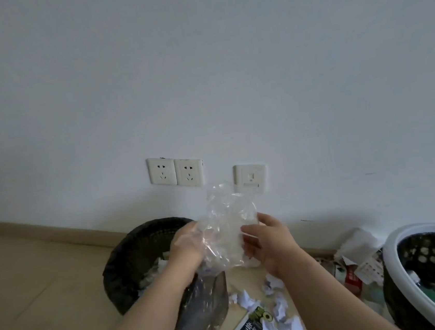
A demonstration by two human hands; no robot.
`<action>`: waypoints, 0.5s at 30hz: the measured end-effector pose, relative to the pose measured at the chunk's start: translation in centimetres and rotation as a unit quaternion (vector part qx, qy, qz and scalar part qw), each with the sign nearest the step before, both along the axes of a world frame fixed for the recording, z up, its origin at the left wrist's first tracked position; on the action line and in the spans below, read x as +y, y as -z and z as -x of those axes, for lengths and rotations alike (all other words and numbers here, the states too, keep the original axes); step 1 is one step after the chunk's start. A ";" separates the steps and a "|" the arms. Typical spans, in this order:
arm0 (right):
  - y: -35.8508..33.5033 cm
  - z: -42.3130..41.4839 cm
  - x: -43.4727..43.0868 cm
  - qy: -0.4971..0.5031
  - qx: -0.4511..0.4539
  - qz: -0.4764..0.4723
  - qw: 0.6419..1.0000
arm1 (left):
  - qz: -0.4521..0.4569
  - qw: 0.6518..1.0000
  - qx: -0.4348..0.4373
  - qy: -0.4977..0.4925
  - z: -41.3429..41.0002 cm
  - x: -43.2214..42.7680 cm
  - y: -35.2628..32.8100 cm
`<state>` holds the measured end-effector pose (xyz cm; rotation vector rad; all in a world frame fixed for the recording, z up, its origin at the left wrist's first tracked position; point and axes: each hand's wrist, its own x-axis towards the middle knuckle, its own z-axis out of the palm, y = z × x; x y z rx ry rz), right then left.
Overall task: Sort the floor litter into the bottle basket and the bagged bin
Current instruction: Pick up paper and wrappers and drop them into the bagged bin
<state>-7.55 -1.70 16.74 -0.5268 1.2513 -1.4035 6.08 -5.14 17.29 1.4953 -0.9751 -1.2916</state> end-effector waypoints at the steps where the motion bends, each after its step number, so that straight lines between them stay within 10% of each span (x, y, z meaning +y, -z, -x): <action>1: -0.1 -0.2 0.0 -0.006 0.003 0.004 1.000 | 0.034 0.999 -0.003 -0.009 -1.2 -0.9 0.2; 8: 1.0 -2.1 -0.5 -0.042 0.094 -0.042 0.994 | 0.168 0.966 -0.162 -0.109 -6.0 -3.7 2.4; 15: 2.6 -3.7 -0.4 -0.082 0.131 -0.086 0.984 | 0.031 0.920 -0.391 -0.008 -5.5 -3.5 4.0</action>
